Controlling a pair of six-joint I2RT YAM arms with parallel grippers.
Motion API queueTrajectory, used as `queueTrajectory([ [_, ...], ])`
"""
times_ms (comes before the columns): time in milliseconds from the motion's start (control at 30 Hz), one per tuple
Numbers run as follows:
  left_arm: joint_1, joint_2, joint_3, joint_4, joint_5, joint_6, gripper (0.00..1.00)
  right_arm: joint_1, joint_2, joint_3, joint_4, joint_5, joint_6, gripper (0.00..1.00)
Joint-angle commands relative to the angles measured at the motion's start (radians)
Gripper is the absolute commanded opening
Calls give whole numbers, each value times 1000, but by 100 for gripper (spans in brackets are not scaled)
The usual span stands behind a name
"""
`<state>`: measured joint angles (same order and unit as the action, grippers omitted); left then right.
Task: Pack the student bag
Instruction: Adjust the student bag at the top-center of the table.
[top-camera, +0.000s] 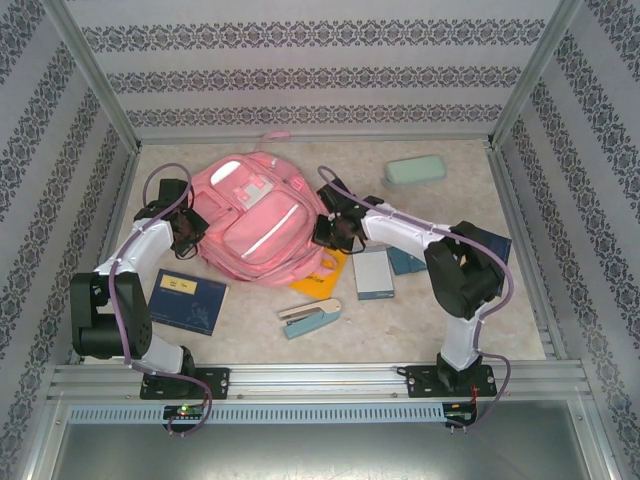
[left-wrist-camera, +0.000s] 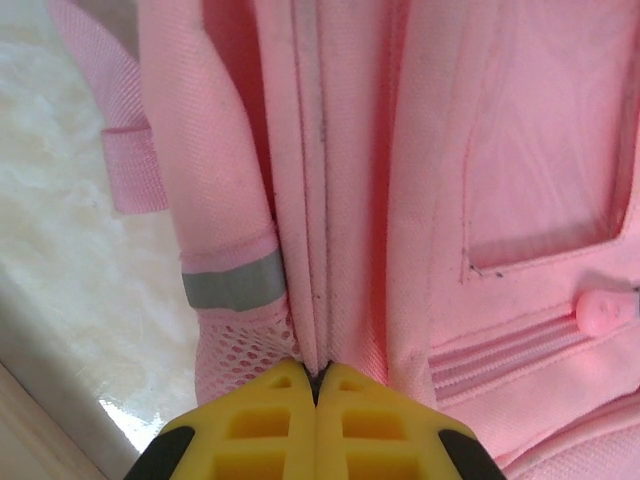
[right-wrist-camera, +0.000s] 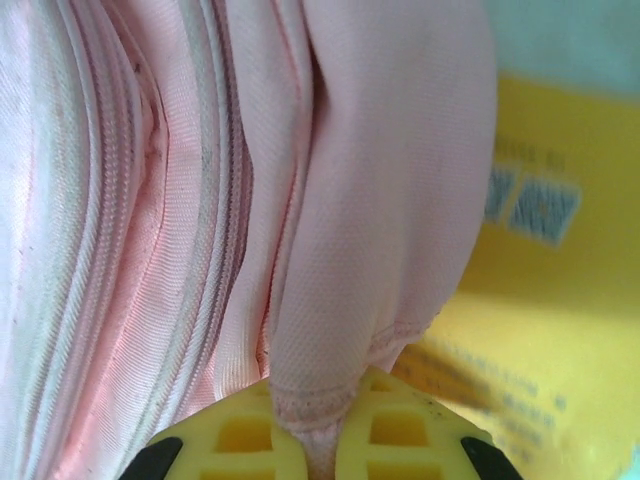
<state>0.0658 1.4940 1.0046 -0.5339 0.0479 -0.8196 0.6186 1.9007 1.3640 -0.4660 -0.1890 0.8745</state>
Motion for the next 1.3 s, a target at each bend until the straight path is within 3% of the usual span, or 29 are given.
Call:
queueTrajectory([
  [0,-11,20,74,2,-3,37,0,-40,62,145,56,-42,-61,0],
  [200,-1,103,175,-17,-58,81,0,-81,201,341,20,-89,-96,2],
  [233,-1,119,188,-16,-52,84,0,-85,213,358,16,-87,-98,8],
  [267,-1,134,198,-13,-40,85,0,-91,222,368,16,-84,-98,23],
  [300,-1,142,201,-6,-25,84,3,-97,225,371,17,-82,-100,29],
  [333,-1,143,198,4,-14,83,8,-102,224,372,17,-81,-103,30],
  [400,-3,129,180,24,13,84,28,-112,213,361,13,-68,-112,37],
  [467,-4,108,163,24,26,91,44,-120,194,345,16,-63,-123,37],
  [533,-9,81,151,7,39,103,54,-126,172,332,4,-68,-125,42],
  [633,-24,25,113,-8,67,129,56,-120,111,274,3,-51,-136,50],
  [833,-104,-97,32,-55,120,174,60,-93,-60,41,23,0,-132,51],
  [967,-218,-164,-21,-52,148,221,61,-72,-171,-131,52,42,-95,51],
  [1267,-487,-21,-51,101,276,303,58,-28,-193,-322,126,45,-11,43],
])
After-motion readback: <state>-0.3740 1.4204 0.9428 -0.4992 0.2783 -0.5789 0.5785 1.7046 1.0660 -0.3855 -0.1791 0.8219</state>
